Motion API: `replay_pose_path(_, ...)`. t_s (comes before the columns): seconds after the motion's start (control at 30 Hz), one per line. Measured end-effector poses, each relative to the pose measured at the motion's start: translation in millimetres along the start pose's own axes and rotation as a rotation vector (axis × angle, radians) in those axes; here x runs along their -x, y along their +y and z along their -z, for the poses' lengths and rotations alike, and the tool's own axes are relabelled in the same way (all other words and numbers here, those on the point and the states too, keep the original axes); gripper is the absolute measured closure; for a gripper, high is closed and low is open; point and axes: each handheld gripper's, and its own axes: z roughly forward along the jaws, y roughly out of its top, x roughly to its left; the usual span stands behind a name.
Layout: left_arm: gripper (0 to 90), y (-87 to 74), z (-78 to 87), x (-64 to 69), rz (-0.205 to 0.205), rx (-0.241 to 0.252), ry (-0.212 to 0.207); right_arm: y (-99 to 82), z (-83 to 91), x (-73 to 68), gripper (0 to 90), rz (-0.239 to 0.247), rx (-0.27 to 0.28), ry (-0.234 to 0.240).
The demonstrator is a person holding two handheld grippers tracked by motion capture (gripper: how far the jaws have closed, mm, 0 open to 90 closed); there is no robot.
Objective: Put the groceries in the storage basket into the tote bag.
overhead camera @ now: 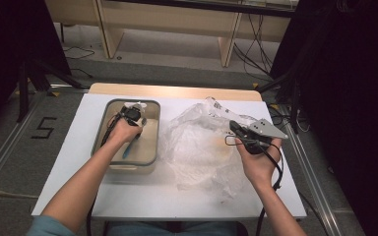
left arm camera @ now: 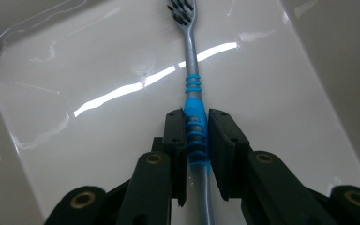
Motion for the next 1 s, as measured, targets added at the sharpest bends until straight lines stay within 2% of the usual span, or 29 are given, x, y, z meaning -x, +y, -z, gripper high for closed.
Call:
replay_pose_path(0.27, 78.1, 2.1, 0.0, 2.2, -0.007, -0.017, 0.013, -0.2, -0.4, -0.4, 90.0, 0.000, -0.002, 0.000)
replay_pose_path(0.43, 78.8, 2.7, 0.1, 6.6, -0.039, -0.018, 0.042, -0.5, -0.9, -0.4, 90.0, 0.000, -0.001, 0.001)
replay_pose_path(0.53, 79.0, 2.9, 0.3, 8.8, -0.045, -0.018, 0.056, -0.5, -0.6, -0.1, 90.0, 0.000, -0.002, 0.001)
replay_pose_path(0.8, 79.2, 1.4, 1.4, 9.3, -0.039, -0.006, 0.059, -0.5, -1.1, -0.4, 90.0, 0.000, -0.001, 0.001)
replay_pose_path(1.0, 79.2, -1.0, 2.2, 8.2, -0.035, 0.007, 0.046, -0.7, -1.4, -0.7, 90.0, -0.002, -0.004, 0.000)
